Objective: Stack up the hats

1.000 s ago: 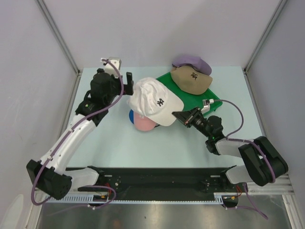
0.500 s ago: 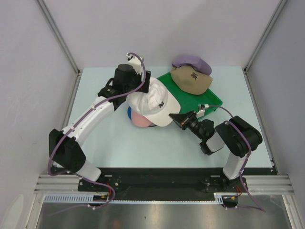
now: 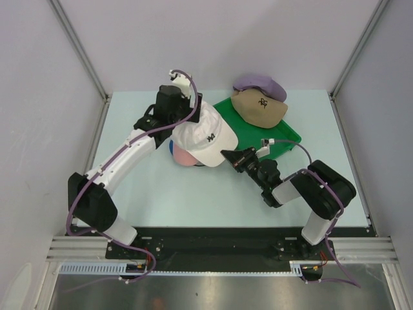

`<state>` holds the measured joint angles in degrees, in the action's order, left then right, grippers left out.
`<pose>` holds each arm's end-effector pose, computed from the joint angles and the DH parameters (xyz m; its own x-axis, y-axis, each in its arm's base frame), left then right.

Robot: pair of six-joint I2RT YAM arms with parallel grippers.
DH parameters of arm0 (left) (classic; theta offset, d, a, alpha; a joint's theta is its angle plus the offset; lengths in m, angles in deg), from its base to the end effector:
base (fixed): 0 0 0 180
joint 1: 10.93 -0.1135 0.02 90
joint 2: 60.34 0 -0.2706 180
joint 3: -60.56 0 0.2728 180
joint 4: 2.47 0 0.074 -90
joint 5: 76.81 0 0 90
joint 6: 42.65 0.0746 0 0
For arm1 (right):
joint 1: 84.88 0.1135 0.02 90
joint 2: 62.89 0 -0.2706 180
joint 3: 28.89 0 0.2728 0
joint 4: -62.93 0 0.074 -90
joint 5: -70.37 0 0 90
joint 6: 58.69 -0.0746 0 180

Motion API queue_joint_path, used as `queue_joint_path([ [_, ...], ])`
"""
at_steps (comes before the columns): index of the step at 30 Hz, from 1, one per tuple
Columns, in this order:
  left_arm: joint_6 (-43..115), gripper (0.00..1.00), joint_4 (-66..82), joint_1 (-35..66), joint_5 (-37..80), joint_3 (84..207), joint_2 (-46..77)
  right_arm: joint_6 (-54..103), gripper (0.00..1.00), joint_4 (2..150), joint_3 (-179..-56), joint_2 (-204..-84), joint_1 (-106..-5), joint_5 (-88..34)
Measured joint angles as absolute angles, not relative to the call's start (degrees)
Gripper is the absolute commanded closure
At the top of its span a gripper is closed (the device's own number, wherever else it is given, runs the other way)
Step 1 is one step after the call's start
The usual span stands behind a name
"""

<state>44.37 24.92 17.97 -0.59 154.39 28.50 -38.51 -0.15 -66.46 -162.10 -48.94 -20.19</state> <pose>0.3778 -0.1882 0.3520 -0.3475 0.1342 -0.9280 0.2589 0.9650 0.0426 0.2760 0.2010 0.1443 -0.5513 0.7596 -0.3451 -0.2243 0.2635 0.9382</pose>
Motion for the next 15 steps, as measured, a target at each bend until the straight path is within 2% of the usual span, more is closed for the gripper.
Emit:
queue_joint_path([
  [1,44.4,0.00,24.9,18.0,-1.1,154.4,28.5,-38.2,0.99,0.6,-66.8,-161.8,-47.9,-18.8],
  [4,44.4,0.00,24.9,18.0,-1.9,154.2,28.4,-37.1,0.84,2.2,-67.7,-161.3,-44.7,-14.6],
  [5,44.6,0.00,24.9,18.0,-2.1,154.1,28.4,-36.9,0.65,2.5,-67.8,-161.1,-43.8,-13.6],
  [6,44.8,0.00,24.7,18.0,-2.2,153.9,28.4,-36.3,0.53,3.1,-67.9,-160.9,-42.7,-12.2],
  [7,44.9,0.00,24.4,18.0,-2.4,153.7,28.4,-35.0,0.36,4.7,-67.9,-160.5,-41.1,-10.8],
  [10,45.0,0.00,23.0,18.1,-2.4,152.9,28.3,-32.9,0.19,10.0,-67.8,-160.2,-37.6,-9.0],
  [15,46.6,0.00,20.9,18.1,-2.2,151.7,28.0,-29.3,0.18,17.5,-66.0,-157.1,-36.3,-6.0],
])
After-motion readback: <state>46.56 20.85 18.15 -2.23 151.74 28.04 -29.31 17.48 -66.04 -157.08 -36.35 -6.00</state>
